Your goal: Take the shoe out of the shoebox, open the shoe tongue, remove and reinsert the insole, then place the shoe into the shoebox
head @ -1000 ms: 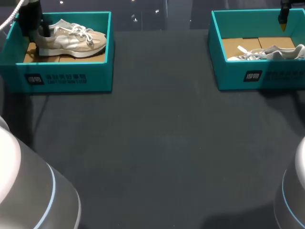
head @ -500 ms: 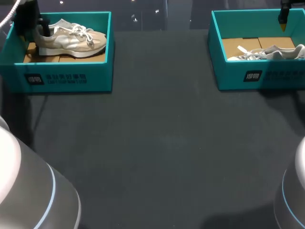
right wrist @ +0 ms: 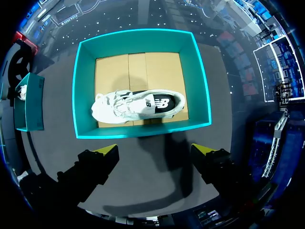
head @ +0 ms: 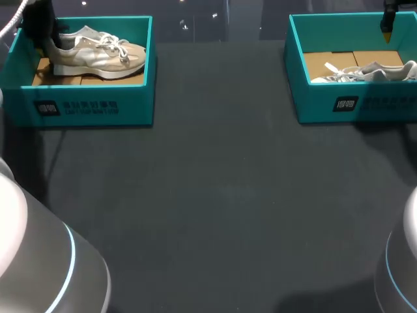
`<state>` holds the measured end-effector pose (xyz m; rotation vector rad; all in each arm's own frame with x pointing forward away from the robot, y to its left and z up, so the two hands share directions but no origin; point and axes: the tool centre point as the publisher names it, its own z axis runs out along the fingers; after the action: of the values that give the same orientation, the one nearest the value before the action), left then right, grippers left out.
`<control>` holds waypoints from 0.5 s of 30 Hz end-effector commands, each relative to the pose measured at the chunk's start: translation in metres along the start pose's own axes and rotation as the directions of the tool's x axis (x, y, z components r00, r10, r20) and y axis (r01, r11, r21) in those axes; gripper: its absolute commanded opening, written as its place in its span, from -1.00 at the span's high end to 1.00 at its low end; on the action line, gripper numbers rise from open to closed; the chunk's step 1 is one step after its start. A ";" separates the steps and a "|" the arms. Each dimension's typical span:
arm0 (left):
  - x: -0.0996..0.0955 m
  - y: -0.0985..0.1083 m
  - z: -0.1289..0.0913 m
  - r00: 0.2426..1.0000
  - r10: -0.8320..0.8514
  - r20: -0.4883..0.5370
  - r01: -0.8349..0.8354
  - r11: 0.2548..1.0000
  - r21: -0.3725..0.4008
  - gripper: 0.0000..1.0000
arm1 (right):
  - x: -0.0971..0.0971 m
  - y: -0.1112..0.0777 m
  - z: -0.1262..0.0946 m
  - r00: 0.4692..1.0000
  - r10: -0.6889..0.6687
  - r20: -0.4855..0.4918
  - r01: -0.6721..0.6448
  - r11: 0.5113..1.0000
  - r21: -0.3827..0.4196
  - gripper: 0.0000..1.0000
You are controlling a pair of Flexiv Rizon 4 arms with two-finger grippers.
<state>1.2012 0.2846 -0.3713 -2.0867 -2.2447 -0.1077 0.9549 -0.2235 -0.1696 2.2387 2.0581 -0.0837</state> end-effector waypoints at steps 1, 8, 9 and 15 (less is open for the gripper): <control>0.001 0.007 -0.005 1.000 0.006 0.007 -0.006 1.000 0.012 1.00 | 0.000 0.000 0.000 1.000 0.001 0.001 -0.001 1.000 0.000 -1.00; 0.009 0.009 -0.019 0.999 0.021 0.027 -0.021 1.000 0.005 1.00 | 0.000 0.000 0.000 1.000 0.001 0.001 -0.001 1.000 0.000 -1.00; 0.010 0.010 -0.022 0.999 0.023 0.034 -0.023 1.000 0.003 1.00 | 0.000 0.000 0.000 1.000 0.001 0.001 -0.001 1.000 0.000 -1.00; 0.018 0.008 -0.043 0.997 0.049 0.062 -0.048 0.999 -0.019 1.00 | 0.000 0.000 0.000 1.000 0.001 0.001 -0.001 1.000 0.000 -1.00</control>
<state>1.2087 0.2924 -0.3433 -2.1687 -2.2356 -0.0785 0.9549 -0.2235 -0.1696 2.2387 2.0580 -0.0837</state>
